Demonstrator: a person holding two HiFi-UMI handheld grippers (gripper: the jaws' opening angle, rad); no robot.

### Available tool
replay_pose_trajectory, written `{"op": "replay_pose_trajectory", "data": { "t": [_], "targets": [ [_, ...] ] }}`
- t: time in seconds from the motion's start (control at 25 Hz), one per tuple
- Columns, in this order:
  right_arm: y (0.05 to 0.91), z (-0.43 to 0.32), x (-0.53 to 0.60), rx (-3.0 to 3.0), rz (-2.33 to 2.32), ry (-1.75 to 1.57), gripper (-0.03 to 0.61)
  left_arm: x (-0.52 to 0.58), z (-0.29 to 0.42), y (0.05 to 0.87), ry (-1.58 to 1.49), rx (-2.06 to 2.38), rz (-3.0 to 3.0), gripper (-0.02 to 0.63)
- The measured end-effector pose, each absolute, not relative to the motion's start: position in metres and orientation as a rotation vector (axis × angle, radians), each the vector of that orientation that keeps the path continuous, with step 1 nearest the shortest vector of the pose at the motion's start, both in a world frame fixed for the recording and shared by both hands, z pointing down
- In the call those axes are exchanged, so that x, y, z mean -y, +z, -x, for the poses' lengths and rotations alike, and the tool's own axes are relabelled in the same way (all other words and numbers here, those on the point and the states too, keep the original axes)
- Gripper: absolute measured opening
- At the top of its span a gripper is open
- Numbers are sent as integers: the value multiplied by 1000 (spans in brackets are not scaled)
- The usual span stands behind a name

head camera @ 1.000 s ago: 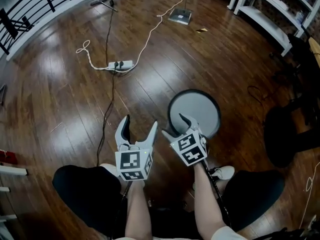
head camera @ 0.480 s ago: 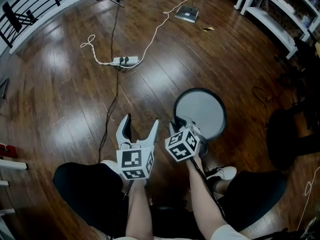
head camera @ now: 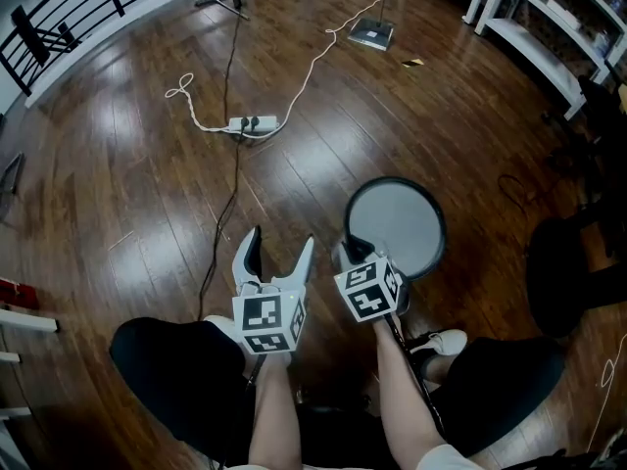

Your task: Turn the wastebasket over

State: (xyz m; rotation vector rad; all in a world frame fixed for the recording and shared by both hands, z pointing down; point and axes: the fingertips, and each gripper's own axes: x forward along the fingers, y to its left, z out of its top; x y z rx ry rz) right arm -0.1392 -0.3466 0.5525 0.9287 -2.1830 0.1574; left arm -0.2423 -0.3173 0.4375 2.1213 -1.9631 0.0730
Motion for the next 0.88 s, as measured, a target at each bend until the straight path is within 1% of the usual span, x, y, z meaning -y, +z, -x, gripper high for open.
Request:
{"op": "replay_pose_trajectory", "data": {
  "t": [0.24, 0.44, 0.64, 0.72, 0.88],
  "targets": [
    [506, 141, 356, 2375, -996, 279, 66, 316, 256, 438, 65, 2015, -2062, 415],
    [482, 129, 366, 2553, -1061, 475, 64, 311, 262, 436, 57, 2037, -2035, 418],
    [483, 85, 370, 2686, -1180, 820, 63, 308, 256, 439, 72, 2027, -2049, 418],
    [489, 61, 375, 2673, -1250, 857, 61, 308, 252, 443, 83, 2014, -2056, 417],
    [509, 8, 386, 2507, -1399, 790, 57, 311, 239, 452, 113, 1982, -2070, 417]
  ]
}}
